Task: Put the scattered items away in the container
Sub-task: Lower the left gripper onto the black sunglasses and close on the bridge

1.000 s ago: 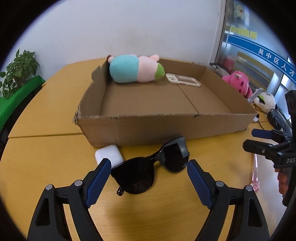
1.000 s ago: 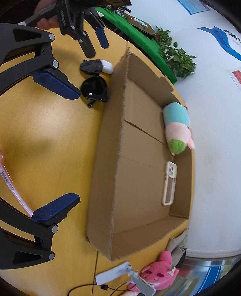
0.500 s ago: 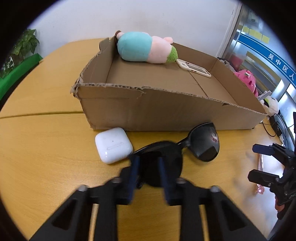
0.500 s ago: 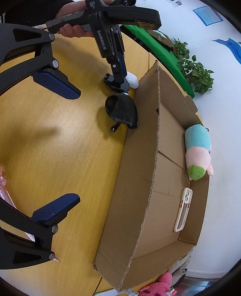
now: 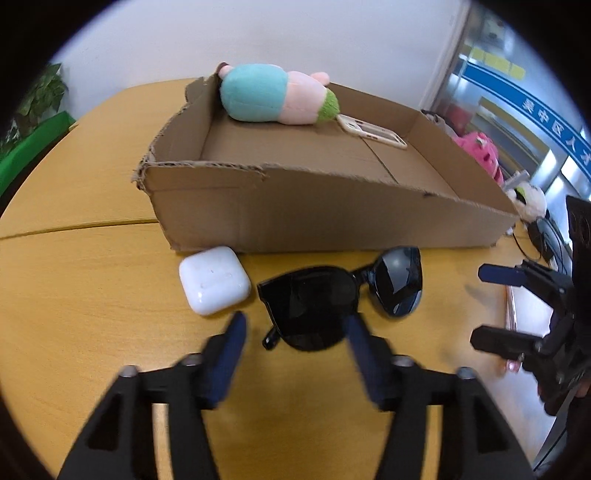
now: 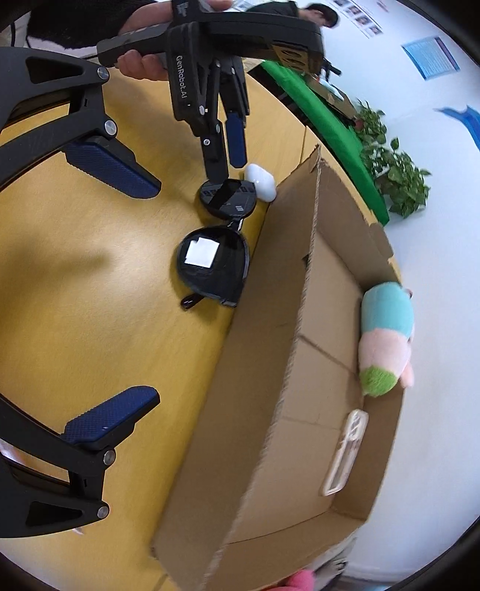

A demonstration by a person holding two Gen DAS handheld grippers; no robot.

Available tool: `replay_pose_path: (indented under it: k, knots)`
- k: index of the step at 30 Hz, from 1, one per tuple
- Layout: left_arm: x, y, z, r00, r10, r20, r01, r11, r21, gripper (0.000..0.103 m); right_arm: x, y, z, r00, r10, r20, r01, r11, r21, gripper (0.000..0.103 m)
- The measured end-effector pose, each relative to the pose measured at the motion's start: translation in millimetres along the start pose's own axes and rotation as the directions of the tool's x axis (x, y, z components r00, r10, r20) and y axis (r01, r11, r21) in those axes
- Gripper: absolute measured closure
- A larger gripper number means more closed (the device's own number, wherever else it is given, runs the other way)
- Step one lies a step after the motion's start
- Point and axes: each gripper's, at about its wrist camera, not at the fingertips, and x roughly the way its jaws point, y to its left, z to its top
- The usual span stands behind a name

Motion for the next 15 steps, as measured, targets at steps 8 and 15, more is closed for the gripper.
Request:
replay_pose_path:
  k: [8, 15]
  knots:
    - [18, 4, 4, 0.997, -0.062, -0.04, 0.06, 0.997, -0.043, 0.045, 51, 22, 24, 1.0, -0.003, -0.016, 0.002, 0.998, -0.063, 0.002]
    - [20, 5, 6, 0.996, -0.079, -0.049, 0.077, 0.996, -0.04, 0.051, 72, 32, 26, 0.999, -0.021, -0.027, 0.018, 0.992, -0.125, 0.019]
